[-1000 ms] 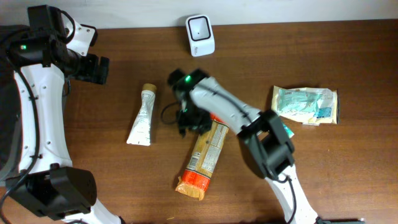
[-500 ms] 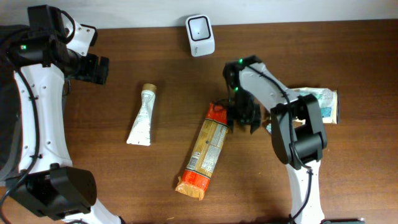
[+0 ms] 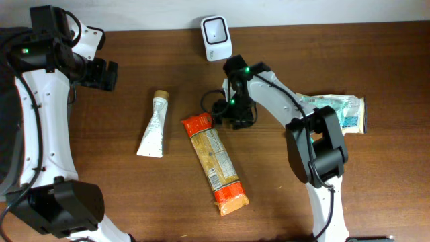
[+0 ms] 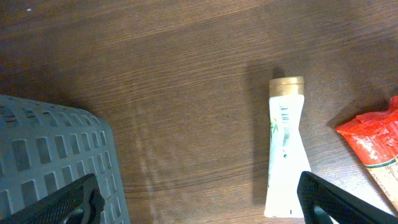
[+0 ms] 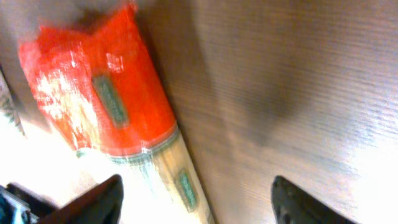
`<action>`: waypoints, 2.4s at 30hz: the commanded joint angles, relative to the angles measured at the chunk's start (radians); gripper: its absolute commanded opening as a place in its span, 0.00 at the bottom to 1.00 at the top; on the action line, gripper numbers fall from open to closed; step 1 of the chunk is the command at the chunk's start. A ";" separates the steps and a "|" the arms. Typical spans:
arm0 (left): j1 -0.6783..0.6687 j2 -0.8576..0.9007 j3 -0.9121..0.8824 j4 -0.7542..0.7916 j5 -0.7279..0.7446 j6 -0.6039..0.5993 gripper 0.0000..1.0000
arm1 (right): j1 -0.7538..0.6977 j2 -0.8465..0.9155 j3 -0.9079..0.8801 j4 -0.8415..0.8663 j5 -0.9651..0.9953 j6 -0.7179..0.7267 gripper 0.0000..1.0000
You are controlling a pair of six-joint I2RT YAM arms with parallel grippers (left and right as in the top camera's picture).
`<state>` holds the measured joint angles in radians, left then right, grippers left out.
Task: Scan the item barcode
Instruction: 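Lower the right gripper over the biscuit pack's top end and grasp, then lift the biscuit pack and hold it in front of the white scanner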
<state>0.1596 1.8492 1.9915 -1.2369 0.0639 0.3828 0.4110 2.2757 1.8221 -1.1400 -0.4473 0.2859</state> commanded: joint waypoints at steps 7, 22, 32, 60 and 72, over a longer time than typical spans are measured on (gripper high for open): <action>0.007 -0.016 0.006 0.001 0.010 0.016 0.99 | 0.055 0.005 -0.044 -0.144 -0.013 -0.253 0.88; 0.007 -0.016 0.006 0.001 0.010 0.016 0.99 | 0.069 0.005 -0.170 -0.021 -0.051 -0.252 0.88; 0.007 -0.016 0.006 0.001 0.010 0.016 0.99 | 0.072 0.005 -0.242 0.031 -0.085 -0.252 0.81; 0.007 -0.016 0.006 0.001 0.010 0.016 0.99 | 0.050 -0.180 -0.279 0.055 -0.224 -0.256 0.04; 0.007 -0.016 0.006 0.001 0.010 0.016 0.99 | -0.182 -0.547 -0.278 0.150 -0.658 -0.190 0.04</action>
<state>0.1596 1.8492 1.9915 -1.2377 0.0639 0.3828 0.2634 1.8034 1.5326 -1.0492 -0.8894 0.0387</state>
